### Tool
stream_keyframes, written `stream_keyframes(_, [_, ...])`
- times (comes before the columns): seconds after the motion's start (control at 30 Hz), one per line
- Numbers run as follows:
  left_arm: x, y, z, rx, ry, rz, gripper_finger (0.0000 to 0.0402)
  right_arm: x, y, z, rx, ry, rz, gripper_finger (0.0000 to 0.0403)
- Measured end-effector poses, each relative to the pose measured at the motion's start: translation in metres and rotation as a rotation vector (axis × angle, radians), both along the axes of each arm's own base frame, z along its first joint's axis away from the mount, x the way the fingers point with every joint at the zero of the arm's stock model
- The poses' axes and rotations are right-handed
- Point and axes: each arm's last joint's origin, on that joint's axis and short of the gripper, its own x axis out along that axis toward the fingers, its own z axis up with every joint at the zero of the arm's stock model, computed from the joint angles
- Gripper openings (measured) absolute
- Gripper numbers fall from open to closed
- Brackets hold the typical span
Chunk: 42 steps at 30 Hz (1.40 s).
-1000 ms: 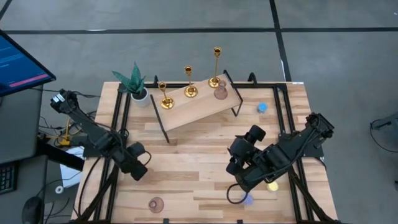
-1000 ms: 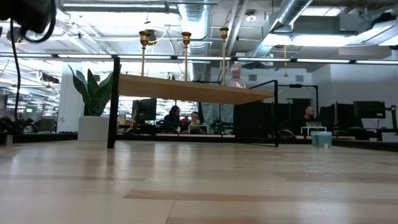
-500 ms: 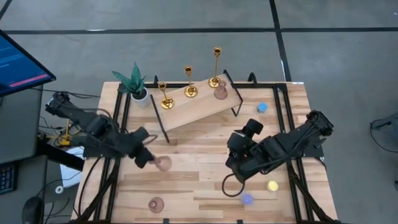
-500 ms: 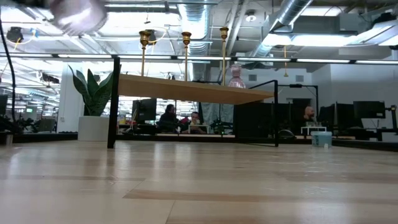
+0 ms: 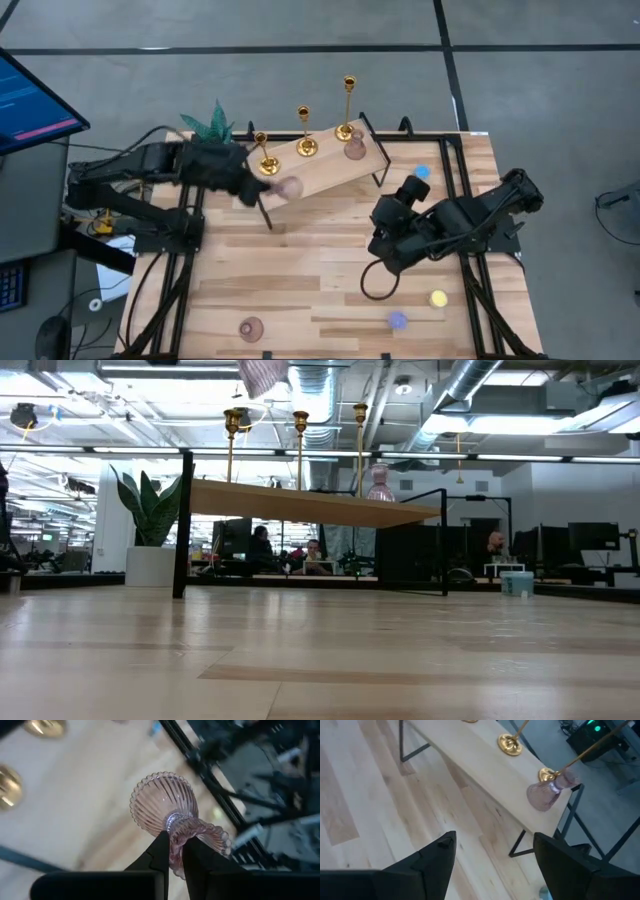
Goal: Pick & Place candle stick holders
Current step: Put the top pink glass candle holder on the shelf
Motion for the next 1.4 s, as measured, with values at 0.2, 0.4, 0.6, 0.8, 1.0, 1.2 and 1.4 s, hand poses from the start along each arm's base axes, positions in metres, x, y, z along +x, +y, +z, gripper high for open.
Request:
stream_keyframes(0.2, [0.023,0.035,-0.011,0.009,0.085,0.013,0.0029,0.001,-0.006,0.001,-0.01,0.012,-0.002,0.0256])
stream_keyframes(0.4, [0.05,0.056,-0.034,-0.017,0.187,0.0,0.0029,0.004,-0.013,0.001,0.001,0.028,-0.017,0.0256])
stream_keyframes(0.6, [0.067,0.063,-0.049,-0.045,0.242,0.0,0.0029,0.005,-0.015,0.001,0.002,0.036,-0.016,0.0256])
stream_keyframes(0.8, [0.07,0.068,-0.052,-0.058,0.248,0.015,0.0029,0.005,-0.015,0.001,-0.005,0.045,-0.005,0.0256])
stream_keyframes(1.0, [0.068,0.08,-0.051,-0.066,0.233,0.088,0.0029,0.005,-0.016,0.001,-0.007,0.046,-0.005,0.0256])
stream_keyframes(1.2, [0.07,0.086,-0.055,-0.072,0.248,0.108,0.0029,0.008,-0.019,0.001,-0.005,0.041,-0.016,0.0256])
stream_keyframes(1.4, [0.071,0.086,-0.056,-0.096,0.244,0.103,0.0029,0.011,-0.022,0.001,-0.019,0.049,0.003,0.0256])
